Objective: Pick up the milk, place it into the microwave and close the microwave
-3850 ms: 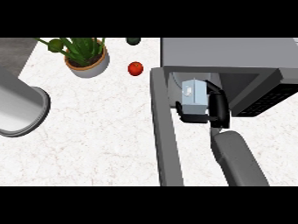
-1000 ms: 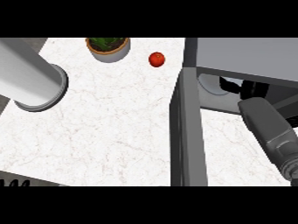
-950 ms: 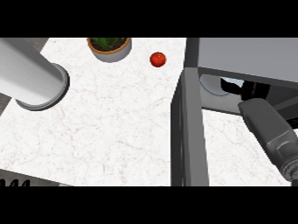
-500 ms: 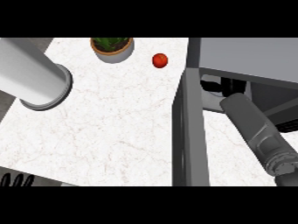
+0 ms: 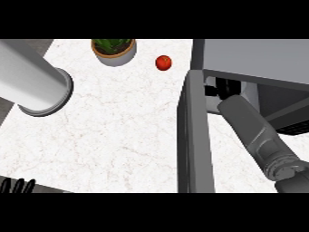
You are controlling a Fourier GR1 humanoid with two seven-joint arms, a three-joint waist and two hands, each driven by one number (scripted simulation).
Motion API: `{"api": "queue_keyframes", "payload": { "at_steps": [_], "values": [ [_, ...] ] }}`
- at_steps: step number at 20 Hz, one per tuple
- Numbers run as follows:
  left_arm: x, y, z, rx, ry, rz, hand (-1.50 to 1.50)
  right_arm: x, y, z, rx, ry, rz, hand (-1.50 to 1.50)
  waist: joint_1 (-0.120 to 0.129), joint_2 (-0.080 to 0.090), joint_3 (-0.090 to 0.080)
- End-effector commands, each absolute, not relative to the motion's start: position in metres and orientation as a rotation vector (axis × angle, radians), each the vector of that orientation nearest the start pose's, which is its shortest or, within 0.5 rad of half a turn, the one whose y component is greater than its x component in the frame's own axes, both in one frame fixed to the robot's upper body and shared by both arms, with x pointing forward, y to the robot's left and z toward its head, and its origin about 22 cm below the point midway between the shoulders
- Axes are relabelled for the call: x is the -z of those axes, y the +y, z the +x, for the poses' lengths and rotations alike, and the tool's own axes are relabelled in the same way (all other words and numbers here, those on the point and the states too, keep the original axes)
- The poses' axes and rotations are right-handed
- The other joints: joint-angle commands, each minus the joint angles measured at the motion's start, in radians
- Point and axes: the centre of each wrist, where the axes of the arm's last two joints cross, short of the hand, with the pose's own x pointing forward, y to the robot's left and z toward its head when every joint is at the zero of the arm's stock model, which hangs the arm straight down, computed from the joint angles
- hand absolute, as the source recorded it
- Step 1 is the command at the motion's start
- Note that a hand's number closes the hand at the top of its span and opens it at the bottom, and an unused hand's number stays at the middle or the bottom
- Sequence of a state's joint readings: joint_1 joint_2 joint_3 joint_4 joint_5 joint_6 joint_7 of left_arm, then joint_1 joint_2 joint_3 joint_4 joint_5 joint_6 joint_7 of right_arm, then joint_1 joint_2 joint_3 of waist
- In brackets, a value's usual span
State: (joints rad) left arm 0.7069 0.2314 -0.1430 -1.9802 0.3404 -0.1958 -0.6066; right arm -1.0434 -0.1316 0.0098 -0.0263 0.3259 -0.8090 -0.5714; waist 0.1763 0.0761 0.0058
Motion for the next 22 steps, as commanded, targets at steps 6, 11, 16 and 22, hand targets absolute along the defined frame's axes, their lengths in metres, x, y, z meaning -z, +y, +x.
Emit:
{"api": "queue_keyframes", "payload": {
  "at_steps": [6, 11, 16, 22],
  "values": [
    [-0.006, 0.275, 0.067, -0.136, -1.920, -0.193, -1.50, 0.013, -0.162, 0.414, -0.366, -1.813, -0.623, -1.50, -0.038, -0.018, 0.004],
    [-0.004, 0.270, 0.065, -0.142, -1.911, -0.204, -1.50, 0.034, -0.158, 0.400, -0.260, -1.831, -0.459, -1.50, -0.065, -0.029, 0.003],
    [-0.011, 0.273, 0.063, -0.147, -1.908, -0.198, -1.50, 0.063, -0.175, 0.379, -0.212, -1.830, -0.311, -1.50, -0.091, -0.038, 0.001],
    [-0.003, 0.265, 0.052, -0.155, -1.905, -0.171, -1.50, 0.093, -0.183, 0.353, -0.143, -1.843, -0.235, -1.50, -0.111, -0.053, -0.002]
  ]
}}
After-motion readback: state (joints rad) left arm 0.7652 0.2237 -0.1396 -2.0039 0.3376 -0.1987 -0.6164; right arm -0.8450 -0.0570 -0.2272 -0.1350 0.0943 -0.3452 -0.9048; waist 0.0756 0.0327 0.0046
